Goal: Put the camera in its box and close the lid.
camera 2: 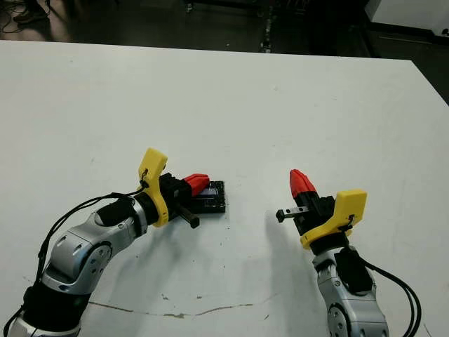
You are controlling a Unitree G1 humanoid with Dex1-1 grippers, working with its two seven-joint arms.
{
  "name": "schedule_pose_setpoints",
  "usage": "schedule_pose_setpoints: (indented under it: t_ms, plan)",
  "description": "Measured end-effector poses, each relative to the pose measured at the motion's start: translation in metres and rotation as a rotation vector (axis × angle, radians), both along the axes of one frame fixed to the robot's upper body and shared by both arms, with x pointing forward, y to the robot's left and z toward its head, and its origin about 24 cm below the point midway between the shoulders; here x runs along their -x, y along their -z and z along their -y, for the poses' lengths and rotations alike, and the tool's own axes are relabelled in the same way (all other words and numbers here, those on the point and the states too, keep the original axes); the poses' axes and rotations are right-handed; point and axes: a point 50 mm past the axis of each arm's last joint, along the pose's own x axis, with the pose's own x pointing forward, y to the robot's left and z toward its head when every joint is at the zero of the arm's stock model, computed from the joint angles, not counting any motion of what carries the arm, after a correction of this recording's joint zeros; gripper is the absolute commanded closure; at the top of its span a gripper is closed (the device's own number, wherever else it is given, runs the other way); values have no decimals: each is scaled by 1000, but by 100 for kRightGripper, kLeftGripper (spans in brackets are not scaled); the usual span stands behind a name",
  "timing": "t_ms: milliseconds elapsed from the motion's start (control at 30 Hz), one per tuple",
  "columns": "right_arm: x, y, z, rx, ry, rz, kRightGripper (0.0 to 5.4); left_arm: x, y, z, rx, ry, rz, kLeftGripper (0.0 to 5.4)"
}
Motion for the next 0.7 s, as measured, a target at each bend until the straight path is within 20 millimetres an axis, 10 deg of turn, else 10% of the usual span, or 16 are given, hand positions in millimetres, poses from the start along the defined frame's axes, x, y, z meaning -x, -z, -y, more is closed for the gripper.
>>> schedule_pose_setpoints:
  t_ms: [267,700]
  plan:
    - [0,0,0,0,-1,0,540,19,-16,-13,20,52,3,538]
    - [-1,-5,0,-10,4,17,540,8,-90,-62,221,-225,523,538]
